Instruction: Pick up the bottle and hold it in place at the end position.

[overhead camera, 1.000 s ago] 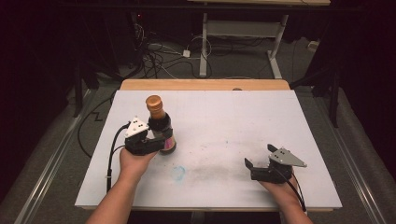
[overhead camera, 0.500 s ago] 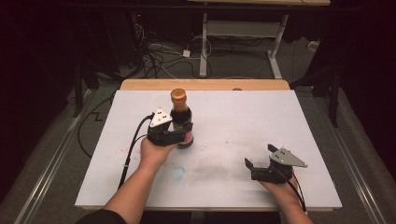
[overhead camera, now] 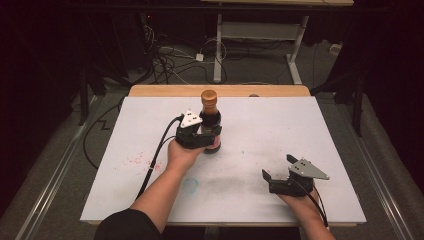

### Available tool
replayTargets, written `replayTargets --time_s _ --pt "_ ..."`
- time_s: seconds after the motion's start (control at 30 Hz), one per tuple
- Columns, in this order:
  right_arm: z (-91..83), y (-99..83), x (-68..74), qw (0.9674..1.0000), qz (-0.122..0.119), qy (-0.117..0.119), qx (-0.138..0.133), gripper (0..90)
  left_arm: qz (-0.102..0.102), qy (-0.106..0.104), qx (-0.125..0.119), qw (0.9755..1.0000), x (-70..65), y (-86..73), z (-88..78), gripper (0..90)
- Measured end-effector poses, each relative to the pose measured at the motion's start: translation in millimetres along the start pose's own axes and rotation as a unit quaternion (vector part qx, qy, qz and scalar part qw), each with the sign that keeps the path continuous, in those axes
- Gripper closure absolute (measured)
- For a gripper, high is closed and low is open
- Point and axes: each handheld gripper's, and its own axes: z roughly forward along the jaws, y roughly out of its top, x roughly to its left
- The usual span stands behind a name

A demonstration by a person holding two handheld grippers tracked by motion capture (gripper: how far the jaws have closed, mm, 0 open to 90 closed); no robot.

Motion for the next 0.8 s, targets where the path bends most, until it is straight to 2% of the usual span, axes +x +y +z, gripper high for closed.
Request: replayTargets --time_s 0.3,0.63,0.8 --pt "-0.3 -0.2 -0.5 1.0 0.002 0.003 -0.003 0.6 -0.003 -0.002 0.001 1.0 -2.5 -5.9 16.1 29.3" --pt "-0.7 -0.4 0.5 1.0 0.006 0.001 -0.001 0.6 0.002 -0.004 0.002 1.0 -4.0 -10.1 17.7 29.2" --pt "-0.4 -0.2 0.1 1.0 -0.001 0.0 -0.002 0.6 0.007 -0.004 0.005 1.0 -4.6 -11.6 17.0 28.3"
